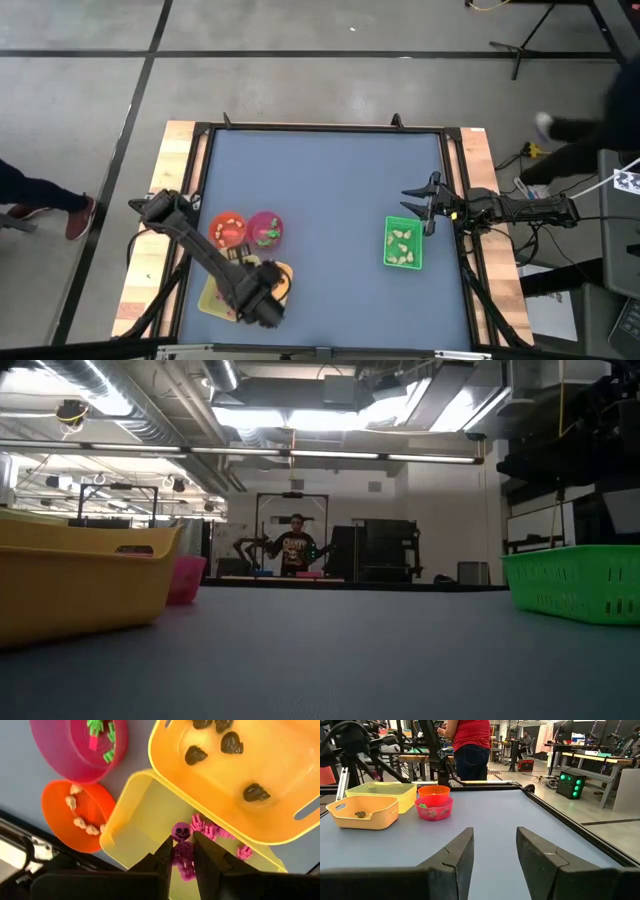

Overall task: Sort Halloween decoration
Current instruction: Put the pink skeleton toy into the light yellow bin, then return to Home Position

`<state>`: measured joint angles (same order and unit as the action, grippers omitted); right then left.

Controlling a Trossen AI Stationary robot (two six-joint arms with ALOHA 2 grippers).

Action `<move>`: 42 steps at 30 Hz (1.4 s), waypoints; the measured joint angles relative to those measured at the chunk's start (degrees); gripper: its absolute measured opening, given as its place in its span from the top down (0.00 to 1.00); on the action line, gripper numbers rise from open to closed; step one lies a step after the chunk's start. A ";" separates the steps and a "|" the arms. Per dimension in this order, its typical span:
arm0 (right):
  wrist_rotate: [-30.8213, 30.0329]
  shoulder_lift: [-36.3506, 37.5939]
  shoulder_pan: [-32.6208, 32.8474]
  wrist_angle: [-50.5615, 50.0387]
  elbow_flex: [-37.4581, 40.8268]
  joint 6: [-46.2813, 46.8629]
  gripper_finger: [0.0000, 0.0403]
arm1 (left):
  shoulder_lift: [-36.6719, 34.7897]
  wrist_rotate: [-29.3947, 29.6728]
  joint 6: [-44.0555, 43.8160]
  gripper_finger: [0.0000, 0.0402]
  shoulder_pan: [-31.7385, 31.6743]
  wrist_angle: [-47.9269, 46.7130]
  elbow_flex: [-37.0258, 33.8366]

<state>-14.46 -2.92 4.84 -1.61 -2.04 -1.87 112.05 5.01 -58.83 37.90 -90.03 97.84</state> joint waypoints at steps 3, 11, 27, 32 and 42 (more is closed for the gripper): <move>0.00 0.00 0.00 0.00 0.00 0.00 0.64 | 0.00 0.05 -4.20 0.85 1.74 0.03 0.00; 0.00 0.00 0.00 0.00 0.00 0.00 0.64 | 0.00 0.19 -10.06 0.71 3.60 0.02 0.00; 0.00 -0.02 0.00 0.00 0.00 -0.09 0.64 | 0.00 20.04 -3.58 0.71 -0.02 5.77 -0.02; 0.00 0.00 0.00 0.00 0.00 -0.11 0.64 | 0.00 25.85 7.69 0.80 -4.66 11.34 -0.02; -0.01 0.00 0.00 0.00 0.00 -0.11 0.64 | 0.00 32.14 27.79 0.99 -16.15 11.48 -0.02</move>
<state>-14.46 -2.92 4.84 -1.61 -2.04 -1.98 112.05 37.14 -31.04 21.75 -78.56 97.82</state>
